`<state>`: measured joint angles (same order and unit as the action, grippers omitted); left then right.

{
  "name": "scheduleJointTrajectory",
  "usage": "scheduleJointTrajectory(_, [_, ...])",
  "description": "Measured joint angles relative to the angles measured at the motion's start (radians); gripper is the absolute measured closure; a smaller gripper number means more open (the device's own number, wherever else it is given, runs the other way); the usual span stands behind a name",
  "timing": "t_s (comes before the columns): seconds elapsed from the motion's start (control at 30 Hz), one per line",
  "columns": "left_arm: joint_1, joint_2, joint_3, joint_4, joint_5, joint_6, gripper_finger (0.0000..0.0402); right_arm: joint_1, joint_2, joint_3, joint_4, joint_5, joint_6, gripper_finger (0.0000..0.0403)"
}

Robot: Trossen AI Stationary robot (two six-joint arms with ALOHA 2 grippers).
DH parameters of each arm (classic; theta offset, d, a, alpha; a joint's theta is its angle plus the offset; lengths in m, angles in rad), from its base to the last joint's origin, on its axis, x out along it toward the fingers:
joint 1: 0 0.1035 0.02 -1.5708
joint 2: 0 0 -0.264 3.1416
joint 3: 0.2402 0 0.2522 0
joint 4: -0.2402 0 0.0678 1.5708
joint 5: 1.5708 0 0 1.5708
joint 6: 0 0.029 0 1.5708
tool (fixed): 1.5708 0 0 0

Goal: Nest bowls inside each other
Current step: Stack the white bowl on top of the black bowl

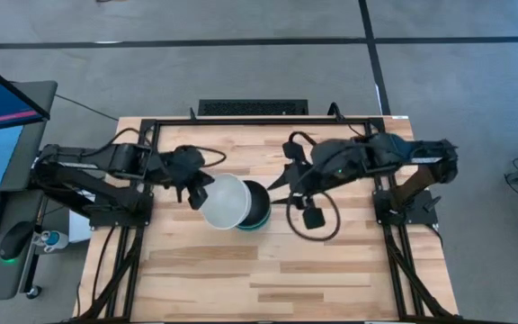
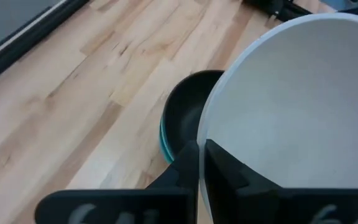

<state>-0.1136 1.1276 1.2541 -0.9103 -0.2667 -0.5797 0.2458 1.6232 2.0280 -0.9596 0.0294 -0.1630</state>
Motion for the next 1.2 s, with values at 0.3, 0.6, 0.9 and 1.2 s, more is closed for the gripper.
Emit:
scheduleJointTrajectory(0.3, [0.087,0.097,0.129,-0.017,0.078,0.064,0.0401,-0.087,-0.169,-0.315,0.250,-0.115,-0.001,0.0233])
scheduleJointTrajectory(0.6, [0.152,0.180,0.189,-0.030,0.178,0.121,0.0401,-0.113,-0.426,-0.771,0.548,-0.118,0.112,0.0233])
scheduleJointTrajectory(0.9, [0.199,0.184,0.190,-0.078,0.210,0.089,0.0401,-0.102,-0.561,-1.086,0.719,-0.106,0.197,0.0233])
scheduleJointTrajectory(1.2, [0.201,0.224,0.190,-0.121,0.219,0.072,0.0401,-0.102,-0.621,-1.345,0.980,-0.060,0.313,0.0233])
